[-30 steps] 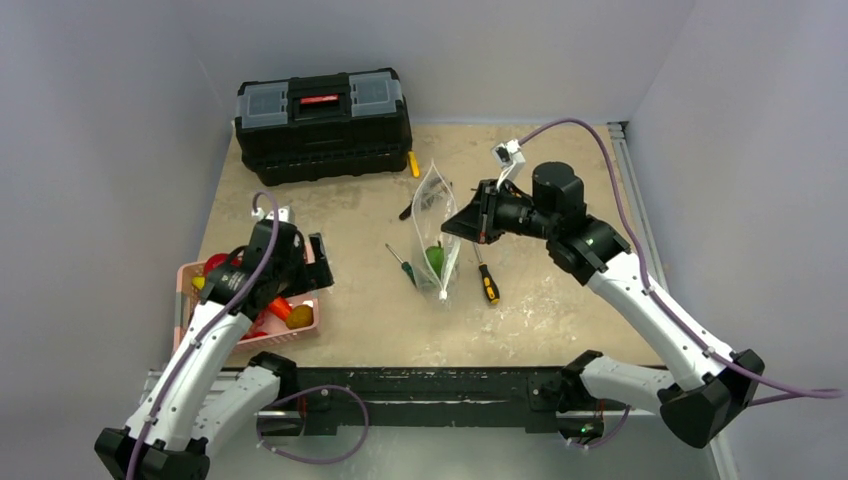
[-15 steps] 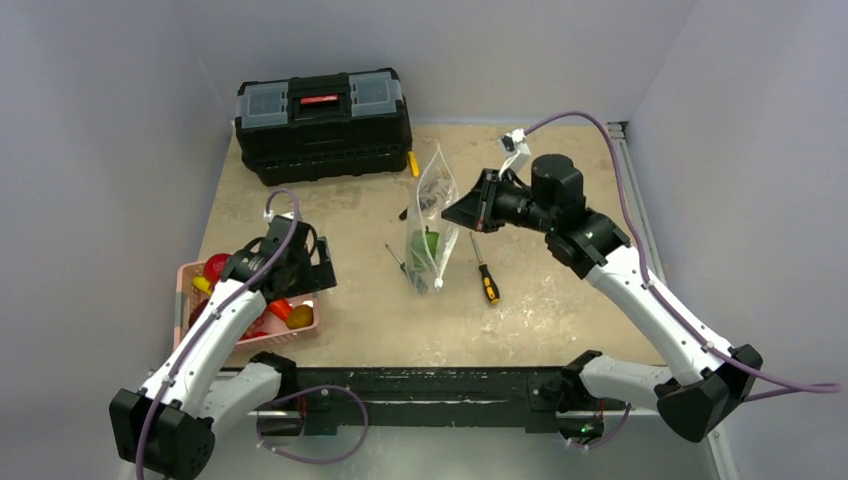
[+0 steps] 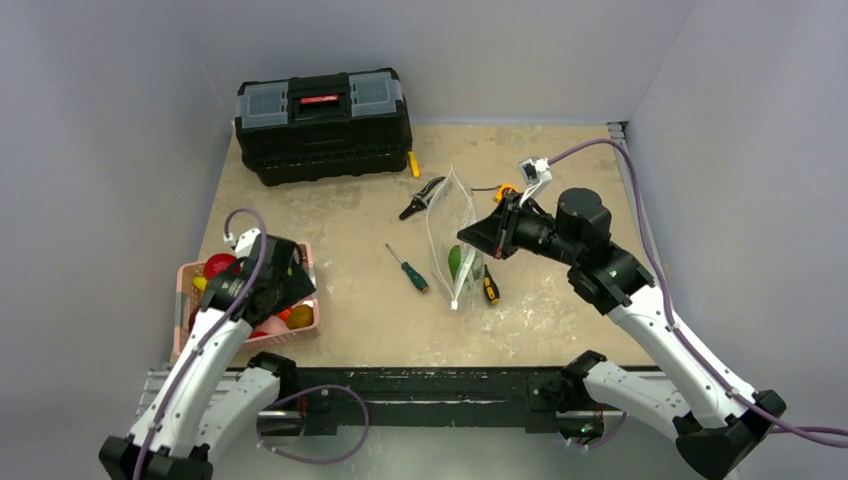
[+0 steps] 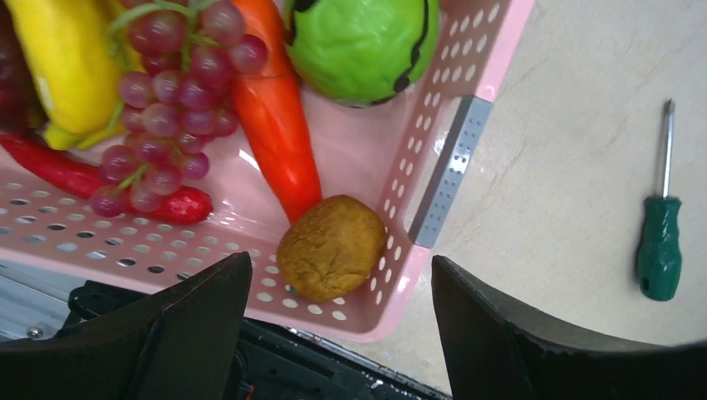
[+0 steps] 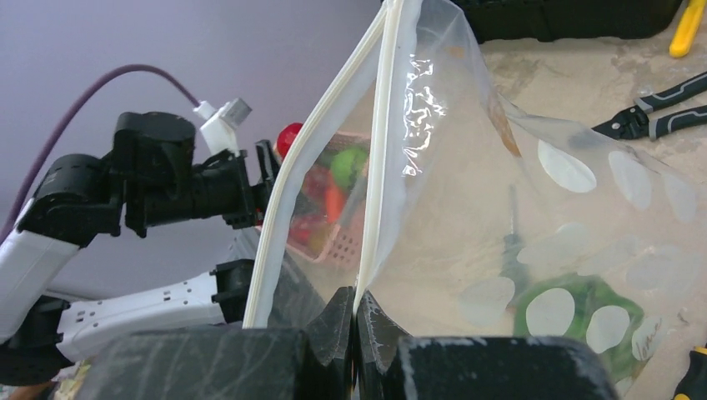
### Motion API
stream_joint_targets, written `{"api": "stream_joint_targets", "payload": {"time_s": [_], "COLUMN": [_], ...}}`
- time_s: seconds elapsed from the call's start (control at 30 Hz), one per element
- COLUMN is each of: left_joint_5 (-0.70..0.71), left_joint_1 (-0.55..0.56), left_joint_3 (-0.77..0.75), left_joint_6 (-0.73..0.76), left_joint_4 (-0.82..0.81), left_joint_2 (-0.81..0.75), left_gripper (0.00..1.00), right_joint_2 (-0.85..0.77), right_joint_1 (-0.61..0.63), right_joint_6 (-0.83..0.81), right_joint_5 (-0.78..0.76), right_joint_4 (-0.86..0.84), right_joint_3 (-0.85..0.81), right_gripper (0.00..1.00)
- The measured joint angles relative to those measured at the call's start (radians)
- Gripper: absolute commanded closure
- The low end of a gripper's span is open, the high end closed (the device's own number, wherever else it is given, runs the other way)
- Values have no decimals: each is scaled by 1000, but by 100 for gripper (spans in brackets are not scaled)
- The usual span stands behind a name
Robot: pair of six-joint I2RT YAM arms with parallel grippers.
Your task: Place the food in the zip-top bag and seal the zipper
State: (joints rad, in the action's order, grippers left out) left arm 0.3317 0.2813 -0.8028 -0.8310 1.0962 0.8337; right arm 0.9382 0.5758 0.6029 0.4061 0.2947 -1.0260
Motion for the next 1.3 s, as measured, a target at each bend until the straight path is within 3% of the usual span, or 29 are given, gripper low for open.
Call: {"api": "stream_joint_targets", "payload": {"time_s": [0.17, 0.43, 0.67, 0.8, 0.93, 1.1, 1.27, 1.3], "left_joint_5": [97, 107, 33, 2, -34, -98, -104, -99], "left_joint_1": [-1, -5, -6, -6, -6, -6, -6, -6], "left_joint_3": [5, 15, 27, 32, 50, 110, 127, 127], "left_joint_6": [-72, -89, -58, -42, -43, -70, -110, -117], "left_joint_4": [53, 55, 23, 15, -5, -56, -71, -70], "left_joint_2": [-107, 109, 206, 229, 248, 255, 241, 230], "left_gripper": [23, 37, 35, 28, 27, 38, 74, 76], "right_joint_2": [-20, -8, -14, -32, -38, -38, -38, -39], "right_joint_1": [0, 0, 0, 0, 0, 0, 0, 0], "right_joint_6": [6, -1, -10, -13, -12, -10, -8, -7], "right_joint_5": [4, 26, 35, 40, 50, 57, 57, 57], "right_joint_4": [-30, -50, -61, -85, -102, -117, -137, -140], "right_joint_3": [51, 53, 54, 77, 94, 101, 103, 105], "right_gripper": [100, 100, 100, 100, 100, 100, 100, 100]}}
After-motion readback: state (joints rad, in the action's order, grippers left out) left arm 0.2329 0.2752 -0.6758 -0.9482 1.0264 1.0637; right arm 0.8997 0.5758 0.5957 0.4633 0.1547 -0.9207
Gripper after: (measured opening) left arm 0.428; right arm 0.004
